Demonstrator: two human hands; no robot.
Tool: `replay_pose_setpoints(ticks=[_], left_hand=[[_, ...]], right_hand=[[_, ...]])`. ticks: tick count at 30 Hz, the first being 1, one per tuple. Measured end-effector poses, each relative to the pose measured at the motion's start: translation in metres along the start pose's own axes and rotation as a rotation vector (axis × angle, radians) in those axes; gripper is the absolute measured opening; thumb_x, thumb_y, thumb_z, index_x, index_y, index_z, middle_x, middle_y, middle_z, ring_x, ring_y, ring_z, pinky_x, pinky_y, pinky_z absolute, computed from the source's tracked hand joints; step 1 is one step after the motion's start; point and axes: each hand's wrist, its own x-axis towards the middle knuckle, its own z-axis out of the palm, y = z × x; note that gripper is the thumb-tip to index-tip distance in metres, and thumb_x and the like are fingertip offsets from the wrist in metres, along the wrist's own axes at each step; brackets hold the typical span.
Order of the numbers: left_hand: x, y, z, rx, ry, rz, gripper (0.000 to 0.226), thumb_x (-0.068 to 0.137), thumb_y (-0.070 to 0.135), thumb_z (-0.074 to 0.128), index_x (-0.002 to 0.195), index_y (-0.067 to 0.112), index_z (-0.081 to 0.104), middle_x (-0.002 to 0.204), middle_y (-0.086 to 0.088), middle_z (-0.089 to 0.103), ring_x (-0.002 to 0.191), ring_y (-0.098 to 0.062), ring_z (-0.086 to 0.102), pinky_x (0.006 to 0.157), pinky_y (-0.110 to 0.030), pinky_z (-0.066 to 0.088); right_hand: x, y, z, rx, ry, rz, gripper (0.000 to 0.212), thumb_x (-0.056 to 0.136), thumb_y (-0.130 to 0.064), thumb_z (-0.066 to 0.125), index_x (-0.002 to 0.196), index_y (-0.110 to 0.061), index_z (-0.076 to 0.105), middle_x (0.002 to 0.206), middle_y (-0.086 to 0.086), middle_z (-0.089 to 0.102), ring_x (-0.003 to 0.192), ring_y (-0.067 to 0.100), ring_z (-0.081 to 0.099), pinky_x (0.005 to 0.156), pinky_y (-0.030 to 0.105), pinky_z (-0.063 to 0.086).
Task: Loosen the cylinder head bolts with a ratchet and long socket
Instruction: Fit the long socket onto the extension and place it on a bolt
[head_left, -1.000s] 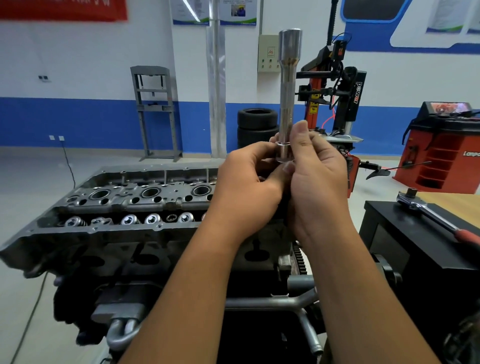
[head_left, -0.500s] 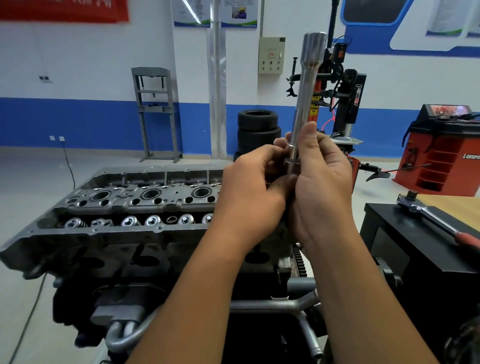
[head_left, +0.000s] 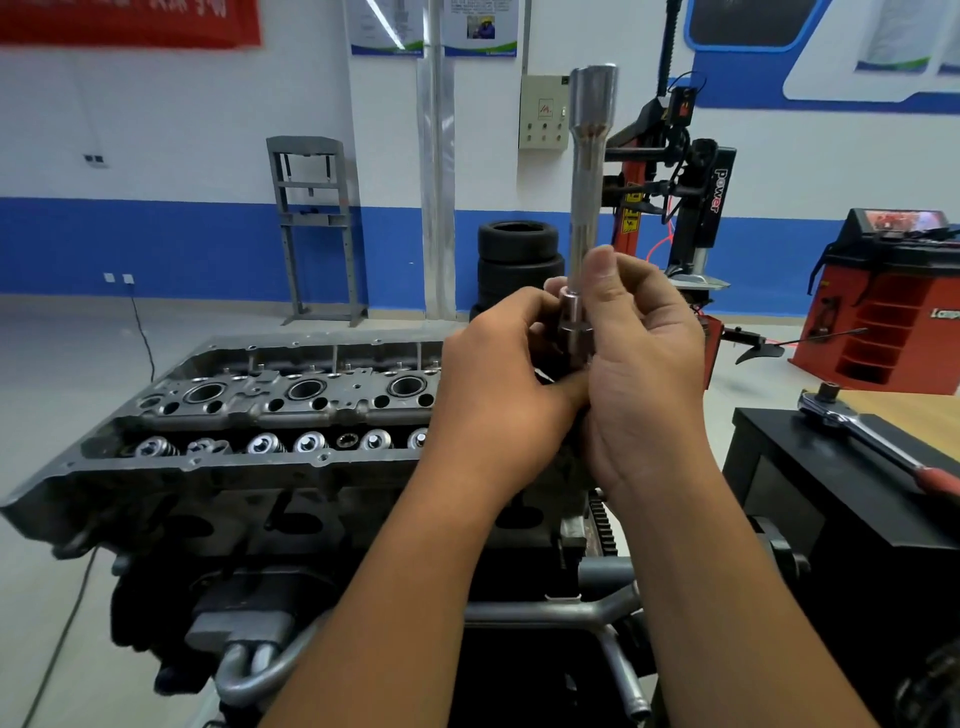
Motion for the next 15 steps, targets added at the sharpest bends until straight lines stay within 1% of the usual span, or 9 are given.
replay_pose_setpoints(ticks=[2,3,5,7,9,11,12,14,15], left_hand=[[0.0004,-0.0002,-0.0007,0.021,0.017,0.015,0.026,0.08,0.015,0.084,0.101,0.028,0.074,0.081,0.017,0.074,0.077,0.002,0.07,0.071,-0.02,0.058],[0.001,-0.0002,-0.0013,0.032,0.017,0.026,0.025,0.083,0.016,0.082,0.105,0.027,0.075,0.085,0.015,0.076,0.081,0.001,0.07,0.075,-0.024,0.058],[0.0028,-0.0007,-0.0035,0.018,-0.022,0.03,0.025,0.09,0.015,0.076,0.113,0.025,0.076,0.095,0.011,0.078,0.09,-0.003,0.073,0.084,-0.032,0.06],[0.0032,-0.0006,-0.0054,-0.033,-0.116,0.011,0.027,0.094,0.011,0.07,0.119,0.022,0.073,0.103,0.008,0.079,0.1,-0.01,0.074,0.092,-0.04,0.06],[0.0026,0.0002,-0.0053,-0.061,-0.171,0.004,0.031,0.095,0.006,0.066,0.122,0.021,0.071,0.109,0.006,0.079,0.107,-0.014,0.073,0.098,-0.044,0.058],[0.0017,0.0012,-0.003,-0.078,-0.137,-0.002,0.033,0.093,0.004,0.069,0.119,0.024,0.073,0.106,0.008,0.079,0.104,-0.011,0.074,0.097,-0.043,0.059],[0.0013,0.0011,-0.0015,-0.085,-0.102,-0.005,0.031,0.091,0.005,0.072,0.115,0.025,0.073,0.101,0.009,0.079,0.098,-0.009,0.075,0.094,-0.042,0.06],[0.0012,-0.0006,0.001,-0.086,-0.038,-0.019,0.026,0.086,0.009,0.08,0.105,0.025,0.073,0.09,0.012,0.078,0.086,-0.006,0.075,0.085,-0.04,0.063],[0.0011,-0.0014,0.0012,-0.078,-0.017,-0.025,0.025,0.084,0.01,0.083,0.101,0.025,0.072,0.087,0.012,0.077,0.082,-0.004,0.074,0.08,-0.037,0.063]], right_hand=[[-0.0008,0.0002,-0.0011,-0.034,0.001,-0.017,0.036,0.073,-0.038,0.082,0.089,-0.01,0.066,0.082,0.008,0.07,0.073,0.02,0.069,0.069,0.037,0.061],[-0.0012,0.0004,-0.0011,-0.059,-0.003,-0.021,0.038,0.073,-0.039,0.082,0.089,-0.009,0.066,0.08,0.007,0.07,0.073,0.02,0.069,0.071,0.038,0.061],[-0.0018,0.0004,0.0006,-0.096,-0.003,-0.021,0.041,0.076,-0.043,0.078,0.09,-0.007,0.067,0.081,0.008,0.07,0.077,0.023,0.068,0.078,0.047,0.063],[-0.002,0.0,0.0028,-0.101,0.024,-0.01,0.049,0.078,-0.049,0.071,0.094,-0.003,0.067,0.085,0.012,0.071,0.082,0.027,0.069,0.087,0.057,0.06],[-0.0005,0.0005,0.0029,-0.071,0.064,0.005,0.051,0.081,-0.053,0.065,0.091,-0.004,0.07,0.086,0.014,0.074,0.087,0.037,0.072,0.09,0.063,0.058],[0.0016,0.0016,0.001,-0.034,0.083,0.022,0.045,0.088,-0.053,0.062,0.08,-0.011,0.073,0.083,0.014,0.075,0.085,0.041,0.073,0.088,0.062,0.059],[0.0024,0.0021,-0.0002,-0.016,0.078,0.03,0.04,0.091,-0.052,0.064,0.077,-0.016,0.074,0.082,0.013,0.074,0.079,0.038,0.072,0.085,0.059,0.061],[0.0023,0.0021,-0.0017,0.017,0.044,0.038,0.031,0.083,-0.051,0.076,0.079,-0.021,0.07,0.084,0.011,0.073,0.072,0.029,0.071,0.073,0.05,0.062],[0.0016,0.0021,-0.002,0.015,0.032,0.032,0.032,0.079,-0.047,0.082,0.084,-0.02,0.067,0.084,0.01,0.073,0.07,0.026,0.072,0.069,0.046,0.061]])
